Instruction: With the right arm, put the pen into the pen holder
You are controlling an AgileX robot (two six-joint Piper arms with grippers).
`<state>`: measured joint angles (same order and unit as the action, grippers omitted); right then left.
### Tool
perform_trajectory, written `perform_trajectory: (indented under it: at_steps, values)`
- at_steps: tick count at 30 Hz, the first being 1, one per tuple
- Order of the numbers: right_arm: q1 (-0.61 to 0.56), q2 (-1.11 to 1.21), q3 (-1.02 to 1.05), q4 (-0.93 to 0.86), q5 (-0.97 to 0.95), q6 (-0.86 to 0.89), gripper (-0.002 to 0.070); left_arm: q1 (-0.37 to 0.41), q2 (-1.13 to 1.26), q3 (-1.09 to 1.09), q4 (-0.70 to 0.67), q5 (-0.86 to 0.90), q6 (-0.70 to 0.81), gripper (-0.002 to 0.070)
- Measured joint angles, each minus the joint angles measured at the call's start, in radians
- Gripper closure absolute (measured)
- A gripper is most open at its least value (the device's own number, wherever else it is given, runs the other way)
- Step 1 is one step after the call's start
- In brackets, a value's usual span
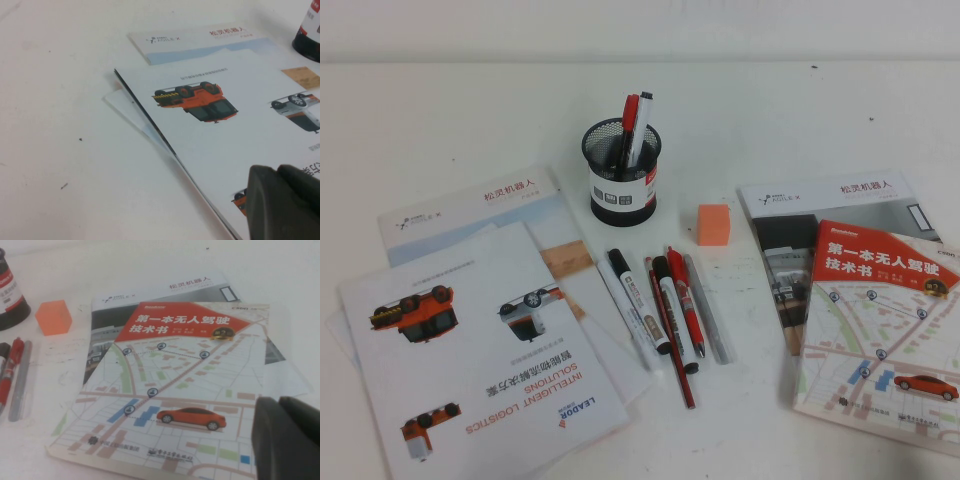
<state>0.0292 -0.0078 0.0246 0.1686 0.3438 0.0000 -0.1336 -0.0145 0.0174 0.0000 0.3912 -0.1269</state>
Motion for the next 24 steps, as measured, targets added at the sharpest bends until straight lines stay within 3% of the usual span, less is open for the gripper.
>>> perform_trajectory:
  at_steps: [10,16,24]
  values:
    - [0.000,0.000,0.000,0.066,0.000,0.000,0.0696,0.000,0.000,0.000,0.000,0.000,0.000,0.0678]
    - [0.000,0.000,0.000,0.193,0.000,0.000,0.0696,0.000,0.000,0.000,0.000,0.000,0.000,0.0677]
    - [0.000,0.000,0.000,0.596,-0.015,0.000,0.0696,0.000,0.000,0.000,0.000,0.000,0.000,0.0677]
